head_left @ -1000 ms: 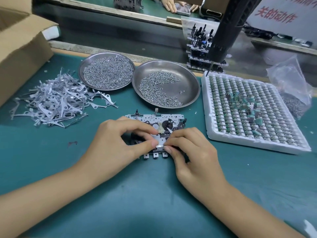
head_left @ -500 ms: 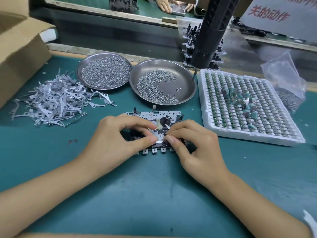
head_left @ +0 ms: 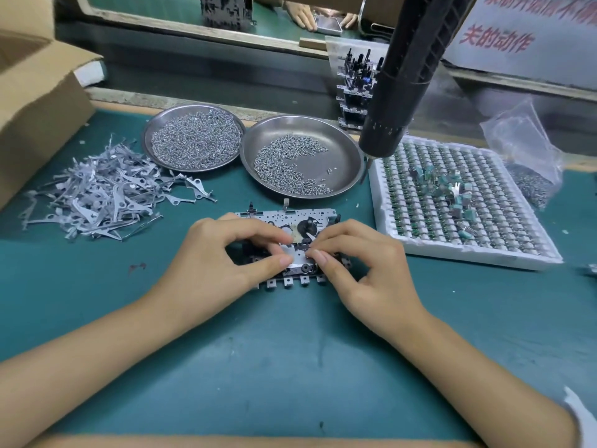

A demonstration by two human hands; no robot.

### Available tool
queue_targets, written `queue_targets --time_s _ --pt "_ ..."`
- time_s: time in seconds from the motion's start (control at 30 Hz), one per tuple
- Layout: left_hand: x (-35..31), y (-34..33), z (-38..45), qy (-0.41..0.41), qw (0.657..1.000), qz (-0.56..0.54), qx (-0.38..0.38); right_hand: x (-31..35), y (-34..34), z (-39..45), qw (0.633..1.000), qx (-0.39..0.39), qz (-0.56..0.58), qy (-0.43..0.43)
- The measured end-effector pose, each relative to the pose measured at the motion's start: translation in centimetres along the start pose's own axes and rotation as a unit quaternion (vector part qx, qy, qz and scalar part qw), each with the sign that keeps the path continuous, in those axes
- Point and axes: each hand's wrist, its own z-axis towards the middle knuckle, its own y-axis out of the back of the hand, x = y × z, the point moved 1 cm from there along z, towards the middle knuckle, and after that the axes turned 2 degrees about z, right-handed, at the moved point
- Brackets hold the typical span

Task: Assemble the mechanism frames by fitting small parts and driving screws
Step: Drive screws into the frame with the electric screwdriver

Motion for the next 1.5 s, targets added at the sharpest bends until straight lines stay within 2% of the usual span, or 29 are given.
queue_targets --time_s 0.13,0.23,0.3,0.43,0.57,0.63,0.8,0.93,1.03,1.17,1.3,1.4,1.5 --pt "-0.1 0.4 0.4 -0.033 0.998 0.033 -0.037 -0.2 0.0 0.2 1.0 -0.026 0.015 -0.01" --pt "0.4 2.0 1.9 -0.085 0.979 0.137 -0.127 -0.3 0.0 0.2 0.999 -0.048 0.017 -0.008" --pt "1.4 3.7 3.6 -0.078 0.958 0.218 -0.171 -0.3 -0.1 0.2 0.998 -0.056 0.019 -0.007" --pt "3.7 6.1 7.6 -0.002 0.923 0.355 -0.147 -0.3 -0.2 0.2 0.998 -0.056 0.02 -0.003" --pt "4.2 6.0 10.3 0.062 0.915 0.387 -0.101 -0.2 -0.2 0.3 0.998 -0.06 0.019 0.004" --pt "4.1 5.9 10.7 0.069 0.911 0.393 -0.1 -0.2 -0.3 0.4 0.998 -0.059 0.018 0.008" --pt "4.1 6.0 10.3 0.035 0.884 0.44 -0.152 -0.2 -0.4 0.6 0.999 -0.048 0.019 0.016" --pt "4.5 6.1 10.3 0.049 0.879 0.445 -0.166 -0.1 -0.4 0.6 0.999 -0.041 0.01 0.025" --pt "4.3 6.0 10.0 0.057 0.906 0.378 -0.18 -0.1 -0.4 0.6 0.999 -0.047 0.01 0.024" --pt "2.9 5.8 8.3 0.033 0.946 0.201 -0.252 0.0 -0.2 0.7 0.998 -0.059 0.0 0.026" --pt "1.7 4.2 5.9 0.029 0.967 0.004 -0.254 0.6 0.3 3.1 0.994 -0.059 -0.072 0.05" --pt "0.9 3.1 5.0 0.045 0.964 -0.108 -0.24 0.5 0.1 6.9 0.992 0.019 -0.124 -0.028" --pt "0.2 2.3 4.3 0.036 0.97 -0.123 -0.206 -0.7 -1.1 9.9 0.964 0.127 -0.2 -0.121"
